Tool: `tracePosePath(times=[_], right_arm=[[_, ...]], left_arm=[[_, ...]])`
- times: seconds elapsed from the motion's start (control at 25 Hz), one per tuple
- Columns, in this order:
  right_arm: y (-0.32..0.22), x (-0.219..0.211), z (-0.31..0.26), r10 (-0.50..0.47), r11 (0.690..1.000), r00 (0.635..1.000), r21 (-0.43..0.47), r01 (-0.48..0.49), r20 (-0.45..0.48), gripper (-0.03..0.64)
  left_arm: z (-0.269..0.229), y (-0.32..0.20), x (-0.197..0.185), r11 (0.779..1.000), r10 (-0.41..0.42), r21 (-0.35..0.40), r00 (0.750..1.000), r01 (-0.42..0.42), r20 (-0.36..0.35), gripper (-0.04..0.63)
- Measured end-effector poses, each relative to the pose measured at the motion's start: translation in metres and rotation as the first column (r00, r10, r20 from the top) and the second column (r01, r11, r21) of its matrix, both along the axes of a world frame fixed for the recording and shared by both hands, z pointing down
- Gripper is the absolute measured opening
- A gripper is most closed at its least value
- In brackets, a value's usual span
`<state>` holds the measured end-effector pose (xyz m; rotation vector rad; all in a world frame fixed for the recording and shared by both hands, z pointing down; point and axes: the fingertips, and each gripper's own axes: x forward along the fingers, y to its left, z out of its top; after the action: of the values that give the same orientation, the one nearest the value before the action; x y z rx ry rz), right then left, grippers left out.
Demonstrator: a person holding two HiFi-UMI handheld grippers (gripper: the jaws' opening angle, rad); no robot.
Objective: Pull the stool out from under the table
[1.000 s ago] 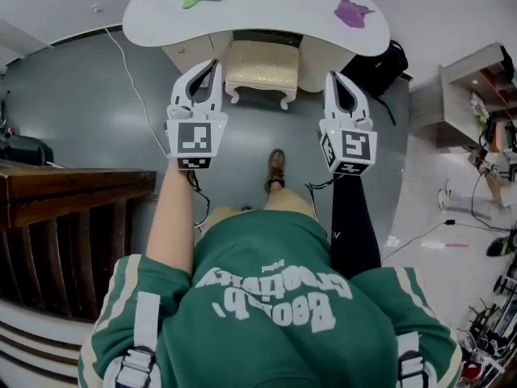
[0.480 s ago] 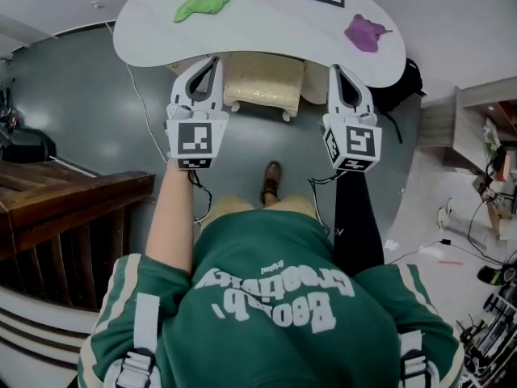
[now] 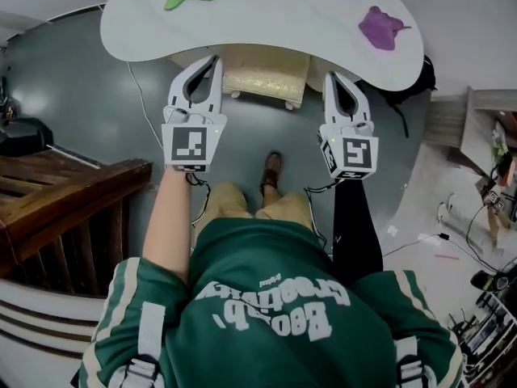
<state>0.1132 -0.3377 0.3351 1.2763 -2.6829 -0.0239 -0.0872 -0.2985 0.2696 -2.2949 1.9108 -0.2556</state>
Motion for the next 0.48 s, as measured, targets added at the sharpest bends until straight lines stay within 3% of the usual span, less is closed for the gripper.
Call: tracePosePath(times=[0.24, 0.36, 0.48], right_arm=[[0.0, -0.011, 0.06, -0.004, 0.998, 1.0, -0.068, 0.002, -0.03, 0.006], [-0.003, -0.01, 0.091, 0.037, 0.995, 0.998, -0.092, -0.042, -0.055, 0.006], [-0.008, -0.008, 0.122, 0.093, 0.988, 0.993, -0.113, -0.101, -0.076, 0.008]], left_arm=[[0.051, -0.015, -0.021, 0.999, -0.001, -0.047, 1.0, 0.002, 0.026, 0.014], [0.09, -0.028, -0.029, 0.995, 0.009, -0.1, 0.998, -0.003, 0.066, 0.014], [0.132, -0.04, -0.036, 0.988, 0.042, -0.148, 0.997, -0.033, 0.058, 0.015]])
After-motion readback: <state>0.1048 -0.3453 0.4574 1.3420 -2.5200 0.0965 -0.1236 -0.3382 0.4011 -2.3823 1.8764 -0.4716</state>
